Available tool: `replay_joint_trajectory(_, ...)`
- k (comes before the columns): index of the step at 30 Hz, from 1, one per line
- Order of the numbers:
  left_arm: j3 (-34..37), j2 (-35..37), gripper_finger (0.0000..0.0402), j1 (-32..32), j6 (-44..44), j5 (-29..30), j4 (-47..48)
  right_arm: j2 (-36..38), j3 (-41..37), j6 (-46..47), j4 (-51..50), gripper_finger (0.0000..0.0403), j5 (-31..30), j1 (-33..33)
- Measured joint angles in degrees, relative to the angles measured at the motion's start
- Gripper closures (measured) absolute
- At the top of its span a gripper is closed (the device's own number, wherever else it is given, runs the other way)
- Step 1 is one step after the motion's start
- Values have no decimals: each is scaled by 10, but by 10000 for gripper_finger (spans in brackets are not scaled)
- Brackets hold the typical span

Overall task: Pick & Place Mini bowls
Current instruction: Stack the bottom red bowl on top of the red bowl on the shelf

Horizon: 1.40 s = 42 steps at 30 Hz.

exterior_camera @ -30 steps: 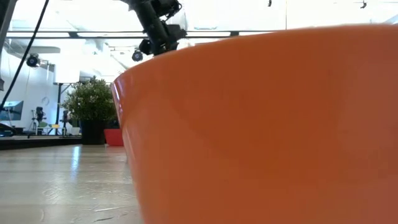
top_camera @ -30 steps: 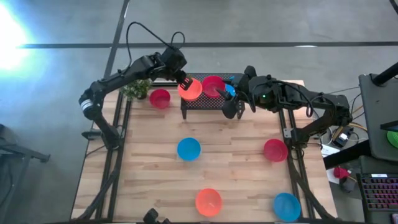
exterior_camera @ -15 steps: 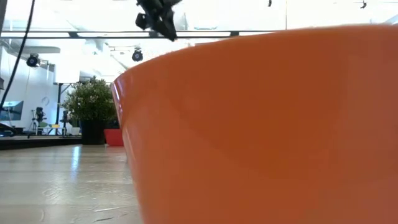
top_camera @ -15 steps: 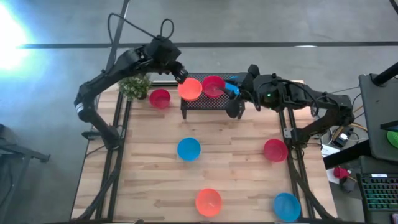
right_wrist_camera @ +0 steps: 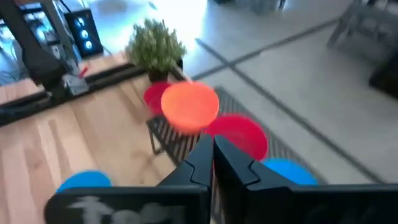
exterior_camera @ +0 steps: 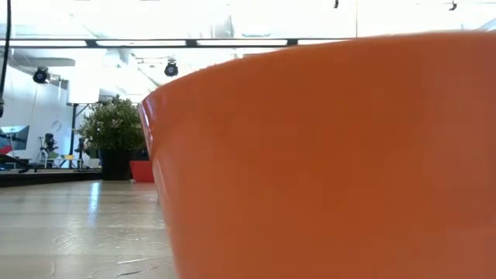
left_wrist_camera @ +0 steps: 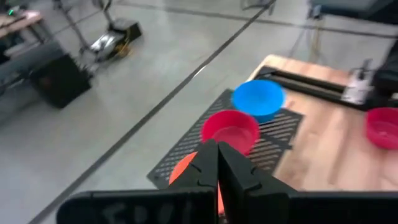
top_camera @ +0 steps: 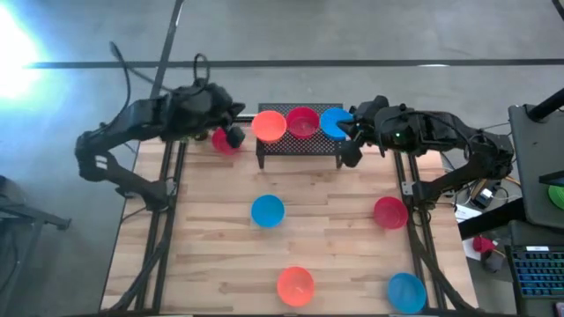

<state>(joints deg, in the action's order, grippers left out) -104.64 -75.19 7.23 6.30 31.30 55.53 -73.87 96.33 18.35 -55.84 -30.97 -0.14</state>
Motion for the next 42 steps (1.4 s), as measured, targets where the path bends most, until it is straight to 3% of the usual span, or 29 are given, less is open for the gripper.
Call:
replay_joint_trajectory(6, 2, 31, 401, -72, 2, 69, 9, 16, 0, 158, -162, 394, 97, 0)
replay_joint_trajectory(11, 16, 48, 401, -96, 3, 110, 8, 6, -6, 294, -340, 394, 190, 0)
replay_joint_trajectory(18, 48, 59, 401, -97, 0, 113, 7, 10, -92, 316, -326, 394, 353, 12)
replay_joint_trajectory(26, 56, 58, 401, -98, -1, 112, 6, 22, -220, 352, -343, 394, 402, 33)
replay_joint_trajectory(35, 56, 61, 401, -98, -1, 113, 6, 22, -323, 338, -333, 393, 387, 33)
replay_joint_trajectory(42, 56, 61, 401, -98, 0, 112, 6, 23, -377, 344, -279, 352, 392, 33)
